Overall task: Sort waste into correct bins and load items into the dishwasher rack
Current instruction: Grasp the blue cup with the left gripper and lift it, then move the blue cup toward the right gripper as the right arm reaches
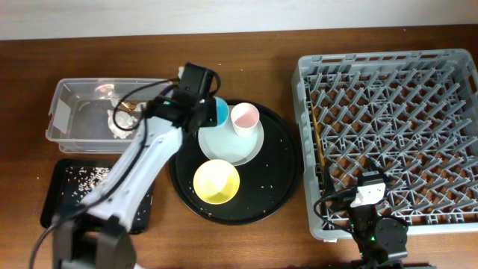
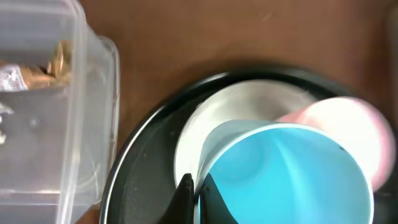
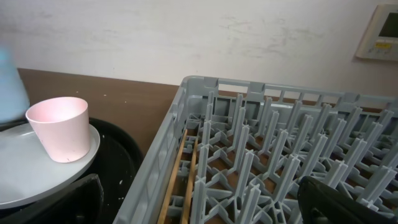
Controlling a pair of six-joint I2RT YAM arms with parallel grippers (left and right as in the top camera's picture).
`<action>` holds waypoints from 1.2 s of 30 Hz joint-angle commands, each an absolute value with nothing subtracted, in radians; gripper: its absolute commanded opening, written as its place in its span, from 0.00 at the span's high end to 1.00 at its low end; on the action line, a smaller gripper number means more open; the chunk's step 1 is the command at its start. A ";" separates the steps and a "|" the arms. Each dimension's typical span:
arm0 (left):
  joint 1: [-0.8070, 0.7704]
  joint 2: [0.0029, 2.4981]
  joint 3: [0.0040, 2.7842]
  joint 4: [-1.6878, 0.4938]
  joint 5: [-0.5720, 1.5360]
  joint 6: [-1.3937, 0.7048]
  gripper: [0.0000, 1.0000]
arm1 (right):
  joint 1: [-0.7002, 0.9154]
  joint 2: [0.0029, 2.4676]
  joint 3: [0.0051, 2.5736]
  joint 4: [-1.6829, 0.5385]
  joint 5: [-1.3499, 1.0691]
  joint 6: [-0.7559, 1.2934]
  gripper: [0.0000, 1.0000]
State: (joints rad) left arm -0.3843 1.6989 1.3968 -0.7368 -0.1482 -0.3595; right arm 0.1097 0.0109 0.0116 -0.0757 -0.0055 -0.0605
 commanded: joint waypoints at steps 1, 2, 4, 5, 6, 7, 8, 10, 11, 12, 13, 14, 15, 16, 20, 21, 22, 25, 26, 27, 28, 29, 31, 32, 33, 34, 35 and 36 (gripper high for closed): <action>-0.329 1.588 1.424 -0.731 0.012 -0.353 1.00 | 0.117 0.004 0.006 -0.079 -0.012 -0.063 0.01; -0.315 1.576 1.424 -0.725 0.060 -0.353 1.00 | 0.117 0.004 0.006 -0.079 -0.012 -0.063 0.02; -0.275 1.561 1.424 -0.698 0.236 -0.350 1.00 | 0.117 0.004 0.006 -0.079 -0.012 -0.063 0.02; -0.256 1.560 1.424 -0.683 0.323 -0.350 1.00 | 0.117 0.004 0.006 -0.079 -0.012 -0.063 0.02; -0.238 1.560 1.424 -0.662 0.412 -0.350 1.00 | 0.117 0.004 0.006 -0.079 -0.012 -0.063 0.02; -0.228 1.560 1.424 -0.640 0.492 -0.350 1.00 | 0.117 0.004 0.006 -0.079 -0.012 -0.063 0.02; -0.228 1.560 1.424 -0.625 0.531 -0.350 1.00 | 0.117 0.004 0.006 -0.079 -0.012 -0.063 0.02; -0.228 1.560 1.424 -0.593 0.600 -0.351 1.00 | 0.117 0.004 0.006 -0.079 -0.012 -0.063 0.02; -0.228 1.560 1.424 -0.577 0.615 -0.351 1.00 | 0.117 0.004 0.006 -0.079 -0.012 -0.063 0.02; -0.228 1.560 1.424 -0.566 0.615 -0.351 1.00 | 0.117 0.004 0.006 -0.079 -0.012 -0.063 0.02; -0.228 1.560 1.424 -0.560 0.614 -0.351 1.00 | 0.117 0.004 0.006 -0.079 -0.012 -0.063 0.02; -0.228 1.560 1.424 -0.552 0.615 -0.351 1.00 | 0.117 0.004 0.006 -0.079 -0.012 -0.063 0.02; -0.226 1.560 1.424 -0.542 0.614 -0.351 1.00 | 0.117 0.004 0.006 -0.079 -0.012 -0.063 0.01; -0.223 1.560 1.424 -0.535 0.615 -0.351 1.00 | 0.117 0.004 0.006 -0.079 -0.012 -0.063 0.02; -0.220 1.560 1.424 -0.532 0.614 -0.351 1.00 | 0.117 0.011 0.006 -0.079 -0.012 -0.063 0.02; -0.220 1.560 1.424 -0.531 0.614 -0.351 1.00 | 0.117 0.011 0.006 -0.079 -0.012 -0.063 0.02; -0.219 1.560 1.424 -0.531 0.614 -0.350 1.00 | 0.117 0.011 0.006 -0.079 -0.012 -0.063 0.02; -0.219 1.560 1.424 -0.531 0.614 -0.351 1.00 | 0.117 0.012 0.006 -0.079 -0.012 -0.063 0.02; -0.219 1.560 1.424 -0.530 0.614 -0.351 1.00 | 0.117 0.012 0.006 -0.079 -0.012 -0.063 0.02; -0.219 1.560 1.424 -0.530 0.614 -0.351 1.00 | 0.117 0.012 0.006 -0.079 -0.012 -0.063 0.01; -0.219 1.560 1.424 -0.530 0.615 -0.351 1.00 | 0.117 0.012 0.006 -0.079 -0.011 -0.063 0.02; -0.219 1.560 1.424 -0.530 0.615 -0.351 1.00 | 0.117 0.012 0.006 -0.079 -0.012 -0.063 0.02; -0.202 1.560 1.424 -0.522 0.666 -0.352 1.00 | 0.117 0.012 0.006 -0.079 -0.012 -0.063 0.02; -0.177 1.560 1.424 -0.501 0.751 -0.360 1.00 | 0.117 0.012 0.006 -0.079 -0.012 -0.063 0.02; -0.148 1.560 1.424 -0.479 0.821 -0.384 1.00 | 0.117 0.012 0.006 -0.079 -0.012 -0.063 0.02; -0.128 1.560 1.424 -0.464 0.859 -0.398 1.00 | 0.117 0.012 0.006 -0.079 -0.012 -0.063 0.02; -0.094 1.560 1.424 -0.444 0.923 -0.416 1.00 | 0.117 0.012 0.006 -0.079 -0.012 -0.063 0.02; -0.070 1.560 1.424 -0.432 0.978 -0.419 1.00 | 0.117 0.012 0.006 -0.079 -0.012 -0.063 0.01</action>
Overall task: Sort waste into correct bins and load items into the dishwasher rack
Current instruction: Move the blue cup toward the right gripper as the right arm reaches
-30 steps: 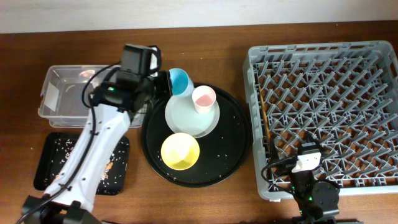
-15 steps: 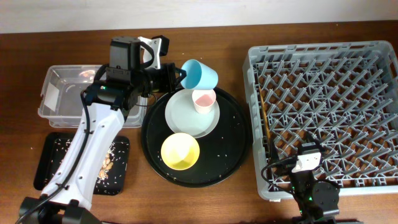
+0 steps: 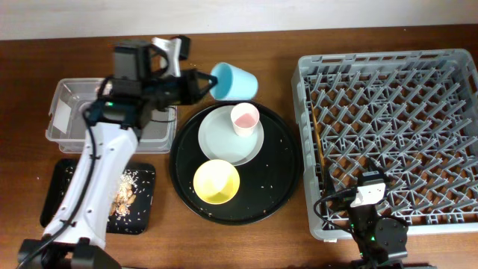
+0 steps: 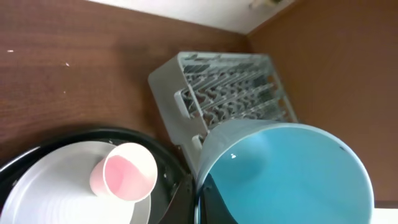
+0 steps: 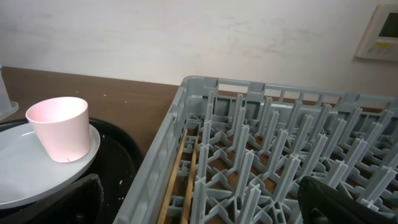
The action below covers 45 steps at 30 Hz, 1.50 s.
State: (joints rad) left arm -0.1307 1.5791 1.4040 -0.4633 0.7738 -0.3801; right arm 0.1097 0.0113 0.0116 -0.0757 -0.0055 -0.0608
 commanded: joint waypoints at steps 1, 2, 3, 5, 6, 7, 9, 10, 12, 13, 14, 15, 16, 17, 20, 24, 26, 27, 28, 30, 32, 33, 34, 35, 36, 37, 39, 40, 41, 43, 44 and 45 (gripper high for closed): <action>-0.054 1.560 1.424 -0.426 1.019 -0.419 1.00 | 0.117 0.012 0.006 -0.079 -0.012 -0.063 0.02; -0.035 1.560 1.424 -0.418 1.072 -0.423 1.00 | 0.117 0.012 0.006 -0.078 -0.014 -0.063 0.02; -0.028 1.560 1.424 -0.417 1.091 -0.434 1.00 | 0.117 0.012 0.006 -0.060 -0.015 -0.063 0.02; -0.020 1.560 1.424 -0.396 1.143 -0.438 1.00 | 0.117 0.012 0.006 -0.019 -0.057 -0.062 0.02; -0.014 1.560 1.424 -0.381 1.173 -0.454 1.00 | 0.117 0.012 0.008 0.011 -0.091 -0.062 0.02; -0.008 1.560 1.424 -0.359 1.209 -0.465 1.00 | 0.117 0.012 0.028 0.015 -0.102 -0.016 0.02; -0.005 1.560 1.424 -0.345 1.233 -0.475 1.00 | 0.117 0.013 0.105 -0.013 -0.134 0.066 0.02; -0.005 1.561 1.424 -0.345 1.232 -0.474 1.00 | 0.117 0.015 0.142 -0.029 -0.163 0.066 0.01; -0.005 1.562 1.424 -0.345 1.232 -0.474 1.00 | 0.117 0.063 0.318 -0.112 -0.224 0.065 0.02; -0.005 1.563 1.424 -0.344 1.231 -0.474 1.00 | 0.117 0.103 0.401 -0.154 -0.227 0.065 0.02; -0.006 1.567 1.424 -0.340 1.231 -0.474 1.00 | 0.117 0.178 0.523 -0.224 -0.237 0.064 0.02; -0.006 1.571 1.424 -0.340 1.233 -0.475 1.00 | 0.117 0.249 0.617 -0.273 -0.257 0.060 0.02; -0.006 1.575 1.424 -0.341 1.236 -0.475 1.00 | 0.117 0.336 0.718 -0.325 -0.296 0.057 0.01; -0.010 1.576 1.424 -0.340 1.235 -0.475 1.00 | 0.117 0.429 0.814 -0.377 -0.344 0.057 0.02; -0.022 1.576 1.424 -0.322 1.239 -0.490 1.00 | 0.117 0.637 1.002 -0.430 -0.469 0.058 0.02; -0.022 1.576 1.424 -0.323 1.316 -0.490 1.00 | 0.117 0.776 1.066 -0.404 -0.621 0.061 0.02; -0.022 1.576 1.424 -0.322 1.317 -0.490 1.00 | 0.117 0.825 1.066 -0.384 -0.717 0.060 0.02; -0.023 1.576 1.424 -0.322 1.317 -0.490 1.00 | 0.117 0.850 1.066 -0.373 -0.762 0.058 0.02; -0.025 1.576 1.424 -0.322 1.318 -0.490 1.00 | 0.117 0.885 1.066 -0.350 -0.814 0.057 0.02; -0.025 1.576 1.424 -0.322 1.325 -0.490 1.00 | 0.117 0.930 1.066 -0.294 -0.914 0.057 0.02; -0.025 1.576 1.424 -0.313 1.355 -0.489 1.00 | 0.115 0.969 1.066 -0.228 -1.033 0.058 0.02; -0.025 1.576 1.424 -0.299 1.374 -0.490 1.00 | 0.104 0.992 1.066 -0.218 -1.071 0.061 0.02; -0.025 1.576 1.424 -0.299 1.378 -0.490 1.00 | 0.090 1.006 1.066 -0.220 -1.100 0.061 0.02; -0.025 1.576 1.424 -0.299 1.381 -0.490 1.00 | 0.075 1.019 1.066 -0.215 -1.144 0.061 0.02; -0.027 1.576 1.424 -0.299 1.381 -0.490 1.00 | 0.065 1.030 1.066 -0.200 -1.179 0.061 0.02; -0.036 1.576 1.424 -0.299 1.384 -0.494 1.00 | 0.063 1.045 1.066 -0.184 -1.186 0.061 0.02; -0.064 1.576 1.424 -0.294 1.385 -0.504 1.00 | 0.064 1.073 1.066 -0.163 -1.189 0.061 0.02; -0.083 1.576 1.424 -0.276 1.389 -0.505 1.00 | 0.065 1.089 1.066 -0.149 -1.198 0.061 0.02; -0.103 1.576 1.424 -0.247 1.389 -0.520 1.00 | 0.065 1.104 1.066 -0.141 -1.198 0.061 0.02; -0.128 1.576 1.424 -0.180 1.393 -0.577 1.00 | 0.065 1.134 1.066 -0.121 -1.197 0.061 0.02; -0.136 1.576 1.424 -0.155 1.399 -0.598 1.00 | 0.065 1.143 1.066 -0.113 -1.197 0.061 0.02; -0.144 1.576 1.424 -0.133 1.404 -0.615 1.00 | 0.065 1.155 1.066 -0.095 -1.197 0.061 0.02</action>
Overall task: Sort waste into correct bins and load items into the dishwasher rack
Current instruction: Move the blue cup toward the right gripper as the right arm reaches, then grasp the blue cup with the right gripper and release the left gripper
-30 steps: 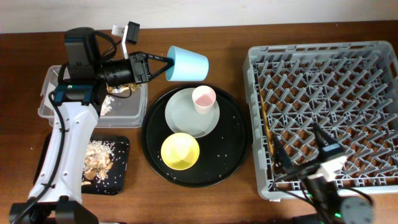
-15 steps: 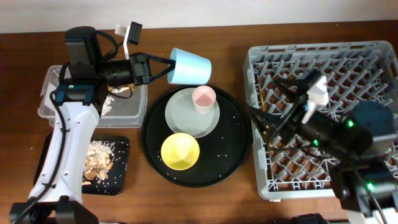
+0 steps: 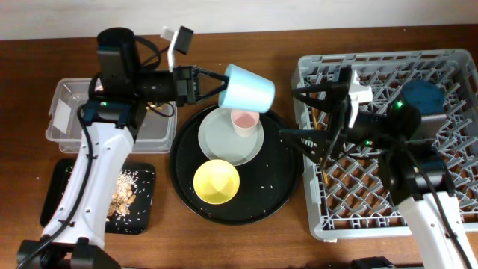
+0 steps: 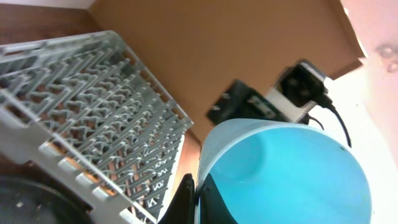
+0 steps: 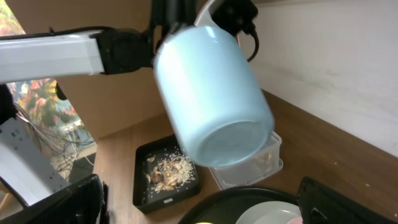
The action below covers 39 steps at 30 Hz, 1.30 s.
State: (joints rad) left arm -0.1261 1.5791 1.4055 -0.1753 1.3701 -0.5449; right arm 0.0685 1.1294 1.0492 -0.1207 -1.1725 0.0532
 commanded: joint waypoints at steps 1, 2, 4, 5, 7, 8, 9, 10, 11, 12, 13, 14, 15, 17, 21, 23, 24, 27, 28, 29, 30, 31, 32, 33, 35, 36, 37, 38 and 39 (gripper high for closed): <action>-0.154 1.576 1.424 -0.126 1.407 -0.615 1.00 | 0.065 1.164 1.066 -0.083 -1.197 0.061 0.01; -0.163 1.576 1.424 -0.126 1.407 -0.615 1.00 | 0.065 1.171 1.066 -0.073 -1.198 0.062 0.02; -0.179 1.576 1.424 -0.127 1.407 -0.615 1.00 | 0.066 1.172 1.066 -0.064 -1.202 0.062 0.02; -0.191 1.576 1.424 -0.126 1.404 -0.615 1.00 | 0.068 1.172 1.066 -0.061 -1.205 0.061 0.02; -0.215 1.576 1.424 -0.120 1.380 -0.615 1.00 | 0.091 1.172 1.066 -0.051 -1.205 0.061 0.02; -0.221 1.576 1.424 -0.119 1.377 -0.615 1.00 | 0.105 1.172 1.066 -0.038 -1.205 0.061 0.02; -0.227 1.576 1.424 -0.120 1.377 -0.615 1.00 | 0.123 1.172 1.066 -0.013 -1.205 0.061 0.01; -0.231 1.576 1.424 -0.120 1.381 -0.615 1.00 | 0.138 1.172 1.066 0.011 -1.205 0.061 0.02; -0.239 1.576 1.424 -0.120 1.384 -0.615 1.00 | 0.150 1.172 1.066 0.036 -1.204 0.061 0.02; -0.244 1.576 1.424 -0.120 1.385 -0.615 1.00 | 0.156 1.172 1.066 0.046 -1.204 0.061 0.02; -0.247 1.576 1.424 -0.120 1.385 -0.615 1.00 | 0.158 1.172 1.066 0.050 -1.205 0.061 0.02; -0.247 1.576 1.424 -0.120 1.385 -0.615 1.00 | 0.158 1.172 1.066 0.049 -1.205 0.062 0.00; -0.247 1.576 1.424 -0.120 1.384 -0.615 1.00 | 0.158 1.172 1.066 0.049 -1.205 0.062 0.03; -0.247 1.576 1.424 -0.120 1.384 -0.615 1.00 | 0.158 1.172 1.066 0.049 -1.205 0.061 0.04; -0.247 1.576 1.424 -0.110 1.400 -0.618 1.00 | 0.158 1.185 1.066 0.043 -1.205 0.061 0.04; -0.247 1.576 1.424 -0.108 1.403 -0.619 1.00 | 0.158 1.188 1.066 0.043 -1.203 0.061 0.03; -0.247 1.576 1.424 -0.108 1.404 -0.622 1.00 | 0.158 1.188 1.066 0.043 -1.200 0.061 0.04; -0.247 1.576 1.424 -0.108 1.403 -0.622 1.00 | 0.158 1.188 1.066 0.043 -1.200 0.061 0.12; -0.247 1.576 1.424 -0.107 1.403 -0.622 1.00 | 0.158 1.188 1.066 0.043 -1.200 0.061 0.12; -0.247 1.576 1.424 -0.107 1.406 -0.621 1.00 | 0.158 1.188 1.066 0.043 -1.200 0.061 0.14; -0.247 1.576 1.424 -0.107 1.410 -0.621 1.00 | 0.157 1.188 1.066 0.043 -1.200 0.061 0.16; -0.247 1.576 1.424 -0.107 1.411 -0.621 1.00 | 0.157 1.188 1.066 0.043 -1.196 0.061 0.18; -0.247 1.576 1.424 -0.107 1.411 -0.622 1.00 | 0.157 1.188 1.066 0.043 -1.193 0.061 0.20; -0.247 1.576 1.424 -0.107 1.411 -0.621 1.00 | 0.156 1.188 1.066 0.043 -1.192 0.061 0.22; -0.247 1.576 1.424 -0.108 1.411 -0.621 0.99 | 0.156 1.188 1.066 0.042 -1.170 0.061 0.33; -0.247 1.576 1.424 -0.108 1.414 -0.621 1.00 | 0.156 1.188 1.066 0.043 -1.166 0.061 0.35; -0.247 1.576 1.424 -0.108 1.419 -0.621 1.00 | 0.156 1.188 1.066 0.043 -1.166 0.061 0.35; -0.247 1.576 1.424 -0.108 1.419 -0.621 0.99 | 0.156 1.188 1.066 0.043 -1.166 0.061 0.35; -0.247 1.576 1.424 -0.107 1.417 -0.621 0.95 | 0.156 1.188 1.066 0.043 -1.166 0.061 0.36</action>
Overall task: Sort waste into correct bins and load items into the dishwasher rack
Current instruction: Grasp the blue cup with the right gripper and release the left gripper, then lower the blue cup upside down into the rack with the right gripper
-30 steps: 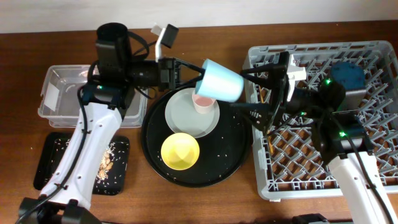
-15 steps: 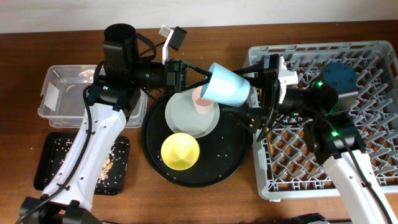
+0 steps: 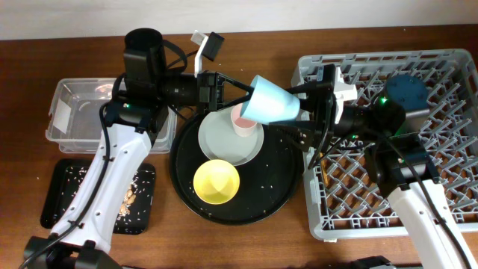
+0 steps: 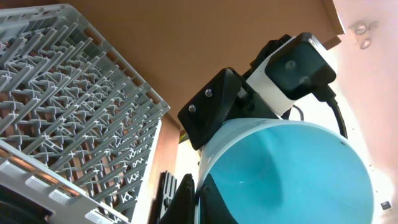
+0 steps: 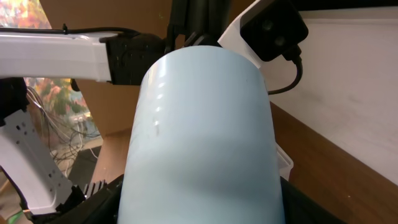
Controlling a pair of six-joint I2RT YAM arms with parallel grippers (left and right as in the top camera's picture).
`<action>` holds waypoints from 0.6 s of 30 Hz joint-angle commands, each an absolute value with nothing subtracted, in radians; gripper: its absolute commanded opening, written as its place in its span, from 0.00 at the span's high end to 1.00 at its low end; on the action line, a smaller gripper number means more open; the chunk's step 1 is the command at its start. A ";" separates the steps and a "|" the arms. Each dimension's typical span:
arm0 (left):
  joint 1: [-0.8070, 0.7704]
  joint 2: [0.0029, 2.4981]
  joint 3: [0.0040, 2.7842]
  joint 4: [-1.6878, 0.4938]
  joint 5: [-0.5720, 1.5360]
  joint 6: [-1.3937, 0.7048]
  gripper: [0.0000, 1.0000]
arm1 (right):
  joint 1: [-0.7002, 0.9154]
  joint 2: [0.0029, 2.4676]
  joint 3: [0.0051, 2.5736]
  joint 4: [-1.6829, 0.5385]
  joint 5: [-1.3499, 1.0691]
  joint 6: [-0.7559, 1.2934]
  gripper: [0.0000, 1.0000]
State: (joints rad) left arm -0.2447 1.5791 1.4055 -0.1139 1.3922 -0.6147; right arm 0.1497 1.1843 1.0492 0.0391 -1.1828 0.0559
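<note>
A light blue cup [image 3: 272, 102] hangs on its side above the black round tray [image 3: 287, 187], its base pointing at the rack. My left gripper [image 3: 240, 90] is shut on its rim, one finger inside [image 4: 214, 202] and one outside. In the left wrist view the cup's blue inside [image 4: 292, 174] fills the frame. My right gripper [image 3: 305, 113] is open, its fingers flanking the cup's base end [image 5: 205, 137]. The grey dishwasher rack [image 3: 418, 75] stands at the right.
On the tray a pink cup [image 3: 243, 118] stands on a white plate [image 3: 224, 142], with a yellow bowl [image 3: 216, 181] in front. Chopsticks [image 3: 320, 142] lie in the rack's left edge. A clear bin [image 3: 82, 101] and a black scrap tray [image 3: 67, 194] sit at the left.
The blue cup has moved right toward the rack and tilted, still in my left gripper. My right gripper has come up to it; its open fingers now lie on either side of the cup.
My left gripper was shut on the blue cup's rim beside the pink cup on the plate, the right arm resting low by the rack. Then the cup hung behind the tray. Then it was above the plate facing my raised, open right gripper, which now flanks it.
</note>
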 commanded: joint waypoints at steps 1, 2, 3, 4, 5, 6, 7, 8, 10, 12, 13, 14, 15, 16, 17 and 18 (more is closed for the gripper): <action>-0.246 1.576 1.424 -0.103 1.417 -0.620 0.85 | 0.156 1.188 1.066 0.043 -1.166 0.061 0.36; -0.243 1.576 1.424 -0.095 1.415 -0.620 0.82 | 0.156 1.188 1.066 0.043 -1.166 0.061 0.36; -0.231 1.576 1.424 -0.075 1.414 -0.621 0.80 | 0.156 1.188 1.066 0.042 -1.166 0.061 0.37; -0.220 1.576 1.424 -0.060 1.414 -0.621 0.78 | 0.156 1.188 1.066 0.042 -1.166 0.061 0.37; -0.196 1.576 1.424 -0.052 1.399 -0.621 0.75 | 0.156 1.188 1.066 0.042 -1.166 0.061 0.37; -0.150 1.576 1.424 -0.053 1.365 -0.620 0.73 | 0.156 1.188 1.066 0.028 -1.127 0.083 0.37; -0.130 1.576 1.424 -0.053 1.355 -0.620 0.73 | 0.156 1.187 1.066 0.006 -1.076 0.097 0.39; -0.111 1.576 1.424 -0.053 1.342 -0.620 0.72 | 0.156 1.187 1.066 -0.016 -1.039 0.097 0.39; -0.058 1.576 1.424 -0.054 1.335 -0.620 0.71 | 0.156 1.187 1.066 -0.092 -0.892 0.113 0.40; -0.010 1.576 1.424 -0.073 1.336 -0.619 0.71 | 0.156 1.187 1.066 -0.179 -0.697 0.113 0.42; -0.001 1.576 1.424 -0.090 1.335 -0.604 0.71 | 0.156 1.187 1.066 -0.236 -0.572 0.113 0.44; 0.003 1.576 1.424 -0.104 1.335 -0.588 0.71 | 0.156 1.187 1.066 -0.277 -0.478 0.113 0.45; 0.003 1.576 1.424 -0.129 1.335 -0.557 0.71 | 0.154 1.187 1.069 -0.325 -0.369 0.113 0.46; 0.003 1.576 1.424 -0.157 1.334 -0.527 0.71 | 0.141 1.188 1.083 -0.387 -0.269 0.113 0.46; 0.003 1.576 1.424 -0.176 1.333 -0.516 0.71 | 0.124 1.188 1.101 -0.436 -0.213 0.113 0.47; 0.003 1.576 1.424 -0.205 1.317 -0.497 0.71 | 0.093 1.190 1.147 -0.515 -0.168 0.113 0.46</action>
